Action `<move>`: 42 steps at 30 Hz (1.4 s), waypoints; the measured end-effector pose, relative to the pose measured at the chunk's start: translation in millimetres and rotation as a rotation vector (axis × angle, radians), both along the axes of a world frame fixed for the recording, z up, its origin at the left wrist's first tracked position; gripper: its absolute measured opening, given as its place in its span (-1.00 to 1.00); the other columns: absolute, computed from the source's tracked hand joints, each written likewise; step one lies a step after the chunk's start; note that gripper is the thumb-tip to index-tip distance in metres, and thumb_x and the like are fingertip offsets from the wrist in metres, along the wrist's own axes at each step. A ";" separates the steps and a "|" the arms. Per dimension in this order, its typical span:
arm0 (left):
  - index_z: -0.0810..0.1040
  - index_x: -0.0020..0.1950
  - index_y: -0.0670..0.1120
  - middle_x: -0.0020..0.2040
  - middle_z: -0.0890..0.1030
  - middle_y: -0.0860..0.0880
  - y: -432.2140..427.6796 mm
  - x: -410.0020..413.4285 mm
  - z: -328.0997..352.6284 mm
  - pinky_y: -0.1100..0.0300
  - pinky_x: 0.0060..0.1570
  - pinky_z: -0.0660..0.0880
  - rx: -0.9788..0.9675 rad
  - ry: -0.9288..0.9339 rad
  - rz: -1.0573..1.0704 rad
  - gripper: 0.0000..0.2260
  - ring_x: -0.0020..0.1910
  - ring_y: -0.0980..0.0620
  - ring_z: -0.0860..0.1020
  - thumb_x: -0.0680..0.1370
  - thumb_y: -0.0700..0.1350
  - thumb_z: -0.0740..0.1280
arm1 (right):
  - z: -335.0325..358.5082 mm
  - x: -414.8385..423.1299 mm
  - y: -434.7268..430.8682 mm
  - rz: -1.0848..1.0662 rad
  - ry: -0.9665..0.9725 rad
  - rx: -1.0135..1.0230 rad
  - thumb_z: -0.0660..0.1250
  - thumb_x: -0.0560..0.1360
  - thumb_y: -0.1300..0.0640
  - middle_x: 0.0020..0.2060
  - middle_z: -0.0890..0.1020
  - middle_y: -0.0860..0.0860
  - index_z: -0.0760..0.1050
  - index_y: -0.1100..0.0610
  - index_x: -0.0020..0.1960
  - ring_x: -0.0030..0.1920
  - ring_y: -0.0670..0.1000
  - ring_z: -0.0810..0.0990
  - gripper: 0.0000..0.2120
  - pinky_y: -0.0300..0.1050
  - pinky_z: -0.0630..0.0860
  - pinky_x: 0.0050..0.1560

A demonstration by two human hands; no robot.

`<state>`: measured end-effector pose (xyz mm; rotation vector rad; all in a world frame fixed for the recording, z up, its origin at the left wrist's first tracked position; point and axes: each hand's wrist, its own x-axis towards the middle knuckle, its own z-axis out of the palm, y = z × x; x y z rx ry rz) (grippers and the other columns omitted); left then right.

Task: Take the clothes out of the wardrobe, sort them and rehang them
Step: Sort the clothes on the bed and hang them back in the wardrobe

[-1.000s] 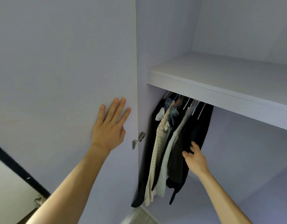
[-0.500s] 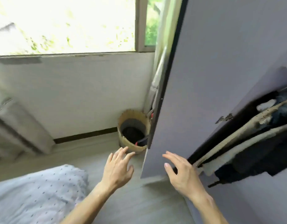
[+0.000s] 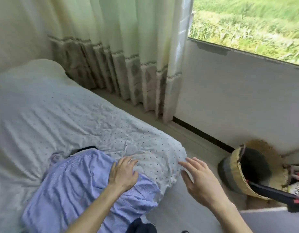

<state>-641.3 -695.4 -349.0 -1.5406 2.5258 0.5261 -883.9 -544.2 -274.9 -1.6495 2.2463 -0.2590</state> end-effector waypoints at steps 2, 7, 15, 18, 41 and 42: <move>0.30 0.53 0.13 0.52 0.32 0.08 6.0 34.3 -1.4 0.04 0.46 0.19 0.009 -0.006 0.118 -0.52 0.52 0.04 0.22 0.59 0.10 0.13 | -0.9 15.0 -22.7 0.113 0.010 -0.005 0.07 0.65 -0.16 0.50 0.33 -0.18 0.32 -0.21 0.48 0.54 -0.04 0.17 -0.60 -0.11 0.17 0.52; 0.36 0.51 0.10 0.48 0.38 0.08 37.4 99.2 -3.4 0.06 0.44 0.23 -0.001 0.011 0.374 -0.55 0.50 0.03 0.26 0.60 0.08 0.17 | -5.1 49.8 -63.4 0.386 0.019 0.016 0.09 0.66 -0.14 0.50 0.33 -0.16 0.32 -0.18 0.49 0.55 -0.02 0.18 -0.59 -0.09 0.19 0.50; 0.36 0.51 0.09 0.47 0.40 0.08 90.7 145.8 -19.1 0.06 0.44 0.29 0.010 0.013 0.657 -0.55 0.47 0.05 0.33 0.61 0.10 0.18 | -24.0 95.3 -100.3 0.705 0.008 0.020 0.11 0.64 -0.15 0.46 0.40 -0.13 0.37 -0.16 0.46 0.52 0.04 0.23 -0.60 -0.04 0.26 0.49; 0.33 0.52 0.11 0.46 0.40 0.10 102.1 159.1 -28.4 0.07 0.45 0.27 0.050 -0.018 0.709 -0.53 0.46 0.07 0.33 0.61 0.13 0.16 | -38.7 115.7 -112.4 0.797 0.003 0.060 0.09 0.63 -0.15 0.47 0.38 -0.13 0.35 -0.17 0.47 0.53 0.06 0.23 -0.58 -0.04 0.23 0.50; 0.27 0.53 0.01 0.49 0.34 -0.05 -111.2 402.7 -209.9 -0.08 0.38 0.31 0.464 -0.124 0.733 -0.53 0.48 -0.08 0.29 0.63 0.04 0.19 | -262.2 374.1 -325.4 0.824 0.146 0.723 -0.06 0.50 -0.19 0.39 0.50 0.01 0.39 -0.01 0.42 0.39 0.08 0.45 -0.41 0.01 0.38 0.39; 0.24 0.55 0.01 0.52 0.30 -0.06 -125.3 411.5 -220.4 -0.08 0.37 0.31 0.443 -0.123 0.746 -0.51 0.49 -0.10 0.28 0.63 0.04 0.19 | -274.3 381.4 -333.5 0.829 0.158 0.723 -0.08 0.53 -0.22 0.46 0.41 0.05 0.30 -0.02 0.49 0.46 0.10 0.36 -0.39 0.03 0.31 0.45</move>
